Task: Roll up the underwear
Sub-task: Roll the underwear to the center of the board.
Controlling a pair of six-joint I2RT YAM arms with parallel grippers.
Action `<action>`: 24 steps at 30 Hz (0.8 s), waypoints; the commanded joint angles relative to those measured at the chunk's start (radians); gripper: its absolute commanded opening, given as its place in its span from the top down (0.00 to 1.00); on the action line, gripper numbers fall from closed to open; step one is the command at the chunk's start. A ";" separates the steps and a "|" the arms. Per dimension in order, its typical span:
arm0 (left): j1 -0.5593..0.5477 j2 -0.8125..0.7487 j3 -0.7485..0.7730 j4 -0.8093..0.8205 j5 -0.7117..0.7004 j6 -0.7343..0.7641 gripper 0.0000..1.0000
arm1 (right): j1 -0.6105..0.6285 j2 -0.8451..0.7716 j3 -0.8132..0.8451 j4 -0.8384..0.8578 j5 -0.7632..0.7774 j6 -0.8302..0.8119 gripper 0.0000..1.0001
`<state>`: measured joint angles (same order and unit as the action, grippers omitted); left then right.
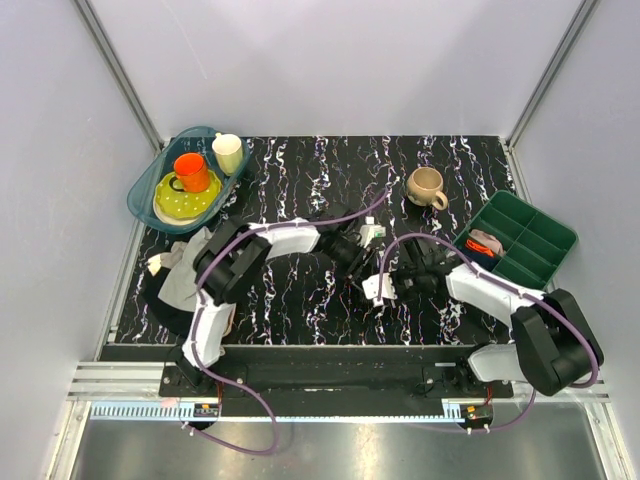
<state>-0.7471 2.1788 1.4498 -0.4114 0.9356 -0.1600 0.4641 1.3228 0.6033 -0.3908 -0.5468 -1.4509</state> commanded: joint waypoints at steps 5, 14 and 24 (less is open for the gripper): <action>0.025 -0.393 -0.374 0.407 -0.356 0.019 0.41 | 0.008 0.107 0.101 -0.196 -0.044 0.119 0.68; 0.023 -0.445 -0.589 0.680 -0.313 -0.128 0.01 | -0.021 0.251 0.273 -0.477 -0.245 0.150 0.69; 0.015 -0.335 -0.592 0.875 -0.172 -0.156 0.01 | -0.137 0.395 0.368 -0.569 -0.272 0.142 0.68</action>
<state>-0.7250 1.7992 0.8333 0.3138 0.6632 -0.3126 0.3393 1.6775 0.9394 -0.8871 -0.8200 -1.3205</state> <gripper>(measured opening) 0.987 0.336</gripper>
